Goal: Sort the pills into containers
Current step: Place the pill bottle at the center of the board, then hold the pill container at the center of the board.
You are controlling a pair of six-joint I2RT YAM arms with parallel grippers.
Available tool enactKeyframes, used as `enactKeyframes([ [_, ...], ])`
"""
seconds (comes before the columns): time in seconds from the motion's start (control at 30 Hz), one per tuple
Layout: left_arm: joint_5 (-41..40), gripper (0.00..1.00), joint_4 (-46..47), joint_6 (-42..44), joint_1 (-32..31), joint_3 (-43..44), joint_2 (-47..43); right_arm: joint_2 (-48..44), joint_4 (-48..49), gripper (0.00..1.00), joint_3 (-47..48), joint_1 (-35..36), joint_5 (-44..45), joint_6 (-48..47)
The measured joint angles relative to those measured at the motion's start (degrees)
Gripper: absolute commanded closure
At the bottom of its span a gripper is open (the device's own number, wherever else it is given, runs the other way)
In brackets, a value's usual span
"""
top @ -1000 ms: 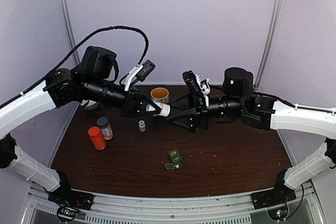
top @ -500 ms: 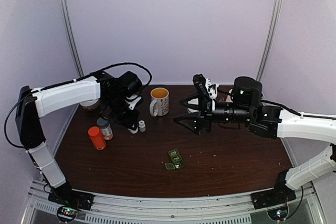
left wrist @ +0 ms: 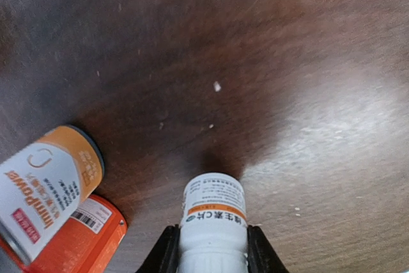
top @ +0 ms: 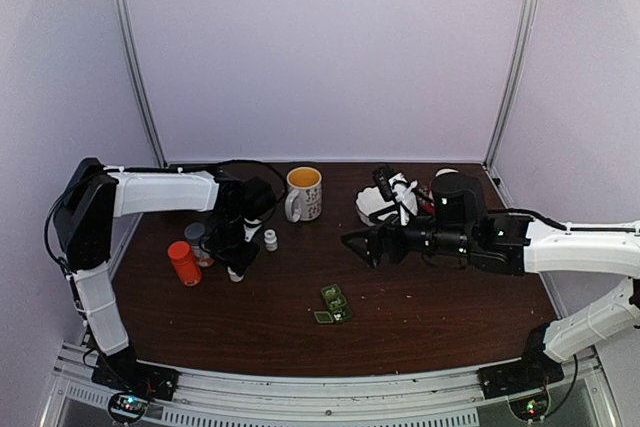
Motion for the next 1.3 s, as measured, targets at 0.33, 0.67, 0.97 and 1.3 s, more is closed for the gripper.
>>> enactKeyframes([
  [0.33,0.33,0.54,3.63,-0.24,1.84,-5.88,-1.75,-0.37,-8.37,0.0,-3.15,-0.26,10.95,9.55],
  [0.67,0.85,0.3,1.77,-1.57,1.84,-5.81,-9.01,5.05,-10.12,0.06,-3.17,1.11,9.05,11.85],
  [0.97,1.33,0.43,2.49,-1.27,-2.84,0.9,-15.72,11.69,-8.41,0.43,-3.06,1.68,4.7,15.69],
  [1.3,-4.31,0.03,10.91,-0.37,-11.89,2.21,-16.5,15.21,-3.26,0.53,-3.43,1.68,0.39,21.27],
])
